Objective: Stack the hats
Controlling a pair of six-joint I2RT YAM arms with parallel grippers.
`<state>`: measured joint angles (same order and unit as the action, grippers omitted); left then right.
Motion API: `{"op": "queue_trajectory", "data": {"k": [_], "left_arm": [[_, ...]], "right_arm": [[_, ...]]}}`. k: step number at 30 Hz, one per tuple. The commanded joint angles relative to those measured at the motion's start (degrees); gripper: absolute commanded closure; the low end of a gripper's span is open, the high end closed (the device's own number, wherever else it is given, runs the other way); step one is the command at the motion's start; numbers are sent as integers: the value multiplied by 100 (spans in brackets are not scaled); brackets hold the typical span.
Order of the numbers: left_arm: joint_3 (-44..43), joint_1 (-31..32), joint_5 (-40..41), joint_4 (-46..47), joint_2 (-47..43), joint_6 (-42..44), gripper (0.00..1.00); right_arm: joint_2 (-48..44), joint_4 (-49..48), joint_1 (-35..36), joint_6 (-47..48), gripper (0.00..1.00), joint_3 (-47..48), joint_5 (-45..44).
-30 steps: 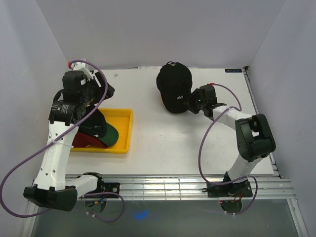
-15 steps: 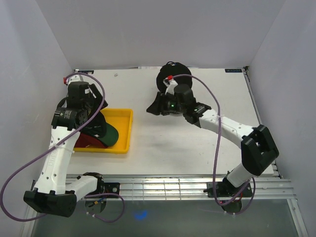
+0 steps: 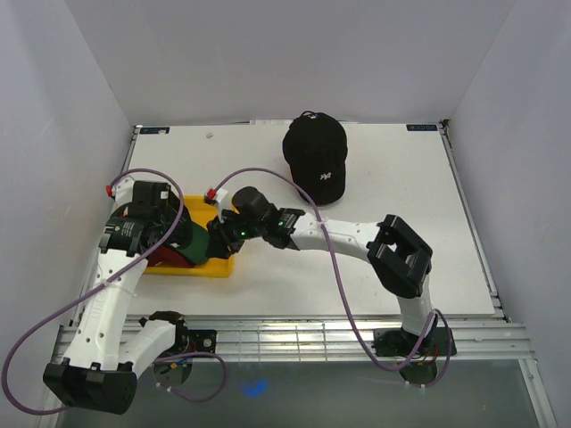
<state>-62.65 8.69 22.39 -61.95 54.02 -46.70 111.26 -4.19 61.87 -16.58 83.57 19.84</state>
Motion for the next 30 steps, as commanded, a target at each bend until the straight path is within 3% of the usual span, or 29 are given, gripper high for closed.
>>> {"op": "queue_trajectory", "data": {"k": [1, 10, 18, 30], "left_arm": [[104, -43, 432, -291, -155, -427, 41], [210, -51, 415, -326, -190, -516, 42], [-229, -51, 406, -388, -137, -340, 41], [-818, -51, 222, -440, -41, -138, 39]], "right_arm": [[185, -12, 282, 568, 52, 423, -67], [703, -328, 555, 673, 51, 529, -638], [1125, -960, 607, 445, 50, 581, -709], [1442, -1164, 730, 401, 50, 748, -1280]]}}
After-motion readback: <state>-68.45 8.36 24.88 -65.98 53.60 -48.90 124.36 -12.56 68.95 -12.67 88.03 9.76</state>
